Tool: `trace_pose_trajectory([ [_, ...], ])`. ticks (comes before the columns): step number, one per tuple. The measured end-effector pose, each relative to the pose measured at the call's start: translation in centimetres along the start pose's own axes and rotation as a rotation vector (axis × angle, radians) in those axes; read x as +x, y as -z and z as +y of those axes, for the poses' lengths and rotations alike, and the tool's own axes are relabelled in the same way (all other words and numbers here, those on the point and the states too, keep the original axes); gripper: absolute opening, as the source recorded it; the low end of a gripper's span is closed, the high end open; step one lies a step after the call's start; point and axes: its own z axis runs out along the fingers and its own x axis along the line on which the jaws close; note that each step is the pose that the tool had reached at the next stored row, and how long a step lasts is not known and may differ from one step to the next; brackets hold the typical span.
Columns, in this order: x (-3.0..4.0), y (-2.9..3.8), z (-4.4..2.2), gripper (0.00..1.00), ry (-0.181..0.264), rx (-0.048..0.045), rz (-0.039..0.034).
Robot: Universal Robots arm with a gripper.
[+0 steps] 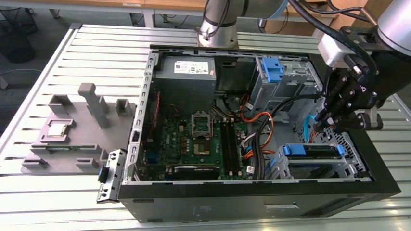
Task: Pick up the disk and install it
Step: 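Insert the first disk wire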
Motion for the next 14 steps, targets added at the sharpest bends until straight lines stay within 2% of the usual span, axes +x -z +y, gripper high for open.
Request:
trace_pose_trajectory([
  [3, 0.0, -0.07, 0.0, 0.19, 0.0, 0.0002, 0.0129],
  [6, 0.01, -0.09, 0.0, 0.19, 0.0, 0.0002, 0.0149],
  [7, 0.0, -0.1, 0.0, 0.19, 0.0, 0.0003, 0.0176],
  [14, 0.05, -0.43, 0.0, 0.19, -0.001, -0.0005, 0.0505],
])
